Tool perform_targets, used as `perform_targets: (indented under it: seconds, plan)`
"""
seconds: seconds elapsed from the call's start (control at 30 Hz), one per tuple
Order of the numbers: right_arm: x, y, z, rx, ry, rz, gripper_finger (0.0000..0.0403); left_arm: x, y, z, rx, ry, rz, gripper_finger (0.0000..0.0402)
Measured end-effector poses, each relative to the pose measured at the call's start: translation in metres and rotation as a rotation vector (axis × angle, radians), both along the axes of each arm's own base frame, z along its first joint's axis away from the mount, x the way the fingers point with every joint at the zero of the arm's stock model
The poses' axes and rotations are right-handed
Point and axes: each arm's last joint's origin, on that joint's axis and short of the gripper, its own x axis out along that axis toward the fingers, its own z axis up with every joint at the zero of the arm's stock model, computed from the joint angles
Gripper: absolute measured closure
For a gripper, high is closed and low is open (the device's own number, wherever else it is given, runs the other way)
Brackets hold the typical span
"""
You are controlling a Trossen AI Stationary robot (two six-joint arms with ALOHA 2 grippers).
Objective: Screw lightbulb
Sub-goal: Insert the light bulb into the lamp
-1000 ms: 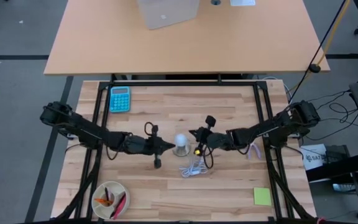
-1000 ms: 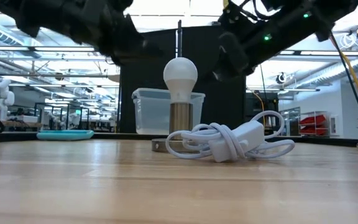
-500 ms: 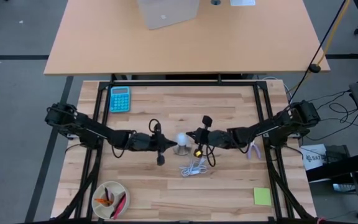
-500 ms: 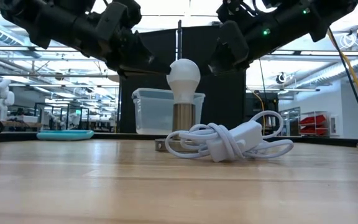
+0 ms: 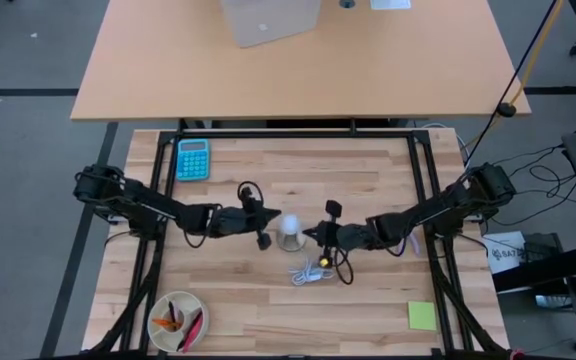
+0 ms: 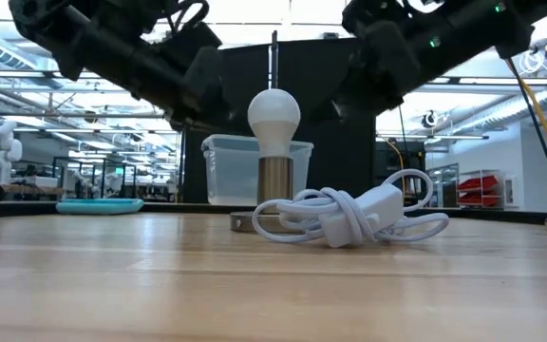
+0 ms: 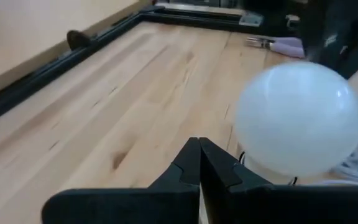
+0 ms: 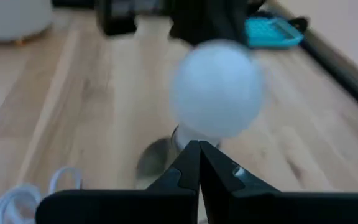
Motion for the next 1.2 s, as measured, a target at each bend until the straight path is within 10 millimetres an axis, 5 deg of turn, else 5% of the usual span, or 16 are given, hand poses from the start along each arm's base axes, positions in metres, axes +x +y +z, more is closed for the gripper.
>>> perform_targets:
  seconds: [0.57,0.87,1.2]
  plan:
    - [-0.006,0.003,-0.005,0.000,0.055,-0.070,0.0403,0.001,-0.013,0.010,0.063,-0.071,-0.068,0.0401]
    - [-0.001,-0.014,-0.001,-0.033,-0.006,-0.225,0.0403,-0.012,-0.040,0.030,0.085,-0.111,-0.211,0.0401]
    - [0.009,-0.028,0.003,-0.028,-0.073,-0.199,0.0403,-0.005,-0.045,0.007,0.004,-0.036,-0.291,0.0401]
